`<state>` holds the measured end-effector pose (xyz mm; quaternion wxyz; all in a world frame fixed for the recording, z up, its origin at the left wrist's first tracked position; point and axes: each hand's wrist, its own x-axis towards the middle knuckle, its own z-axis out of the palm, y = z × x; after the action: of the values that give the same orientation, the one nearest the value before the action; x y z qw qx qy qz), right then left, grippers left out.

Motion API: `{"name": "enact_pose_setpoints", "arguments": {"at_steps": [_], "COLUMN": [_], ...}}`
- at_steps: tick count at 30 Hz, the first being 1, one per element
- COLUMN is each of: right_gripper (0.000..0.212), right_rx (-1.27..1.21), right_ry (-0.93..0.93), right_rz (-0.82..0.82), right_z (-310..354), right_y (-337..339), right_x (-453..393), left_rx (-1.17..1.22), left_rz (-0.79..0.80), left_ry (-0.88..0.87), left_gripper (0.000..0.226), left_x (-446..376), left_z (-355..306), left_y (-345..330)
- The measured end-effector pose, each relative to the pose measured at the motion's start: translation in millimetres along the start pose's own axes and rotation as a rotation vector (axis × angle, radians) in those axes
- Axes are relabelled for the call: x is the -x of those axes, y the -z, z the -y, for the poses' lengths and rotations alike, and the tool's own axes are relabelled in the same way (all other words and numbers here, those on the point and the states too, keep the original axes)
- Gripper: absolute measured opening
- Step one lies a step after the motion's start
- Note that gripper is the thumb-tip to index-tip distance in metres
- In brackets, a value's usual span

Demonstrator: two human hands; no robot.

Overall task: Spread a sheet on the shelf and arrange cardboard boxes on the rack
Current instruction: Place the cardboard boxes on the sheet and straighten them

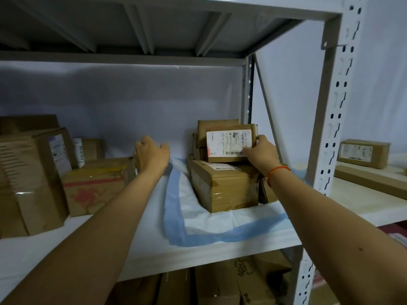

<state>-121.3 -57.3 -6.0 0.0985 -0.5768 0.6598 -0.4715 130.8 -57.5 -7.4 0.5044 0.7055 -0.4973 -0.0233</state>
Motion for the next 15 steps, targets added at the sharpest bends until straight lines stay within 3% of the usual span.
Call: {"name": "enact_pose_setpoints", "arguments": {"at_steps": [4,9,12,15], "right_gripper": [0.028,0.039,0.054,0.057], "right_rx": [0.106,0.077,0.104,0.122], "right_ry": [-0.005,-0.099,-0.206,-0.13], "right_rz": [-0.072,-0.146,-0.376,-0.543], "right_z": [2,2,10,33], "right_y": [0,-7,-13,-16], "right_x": [-2,-3,0,7], "left_rx": [-0.045,-0.257,-0.37,-0.444], "left_rz": [-0.015,-0.021,0.019,0.099], "left_ry": [0.007,0.082,0.145,0.177], "left_gripper": [0.049,0.053,0.068,0.085], "left_x": [-7,-20,-30,-34], "left_z": [12,35,58,86], "left_y": [12,40,54,63]}}
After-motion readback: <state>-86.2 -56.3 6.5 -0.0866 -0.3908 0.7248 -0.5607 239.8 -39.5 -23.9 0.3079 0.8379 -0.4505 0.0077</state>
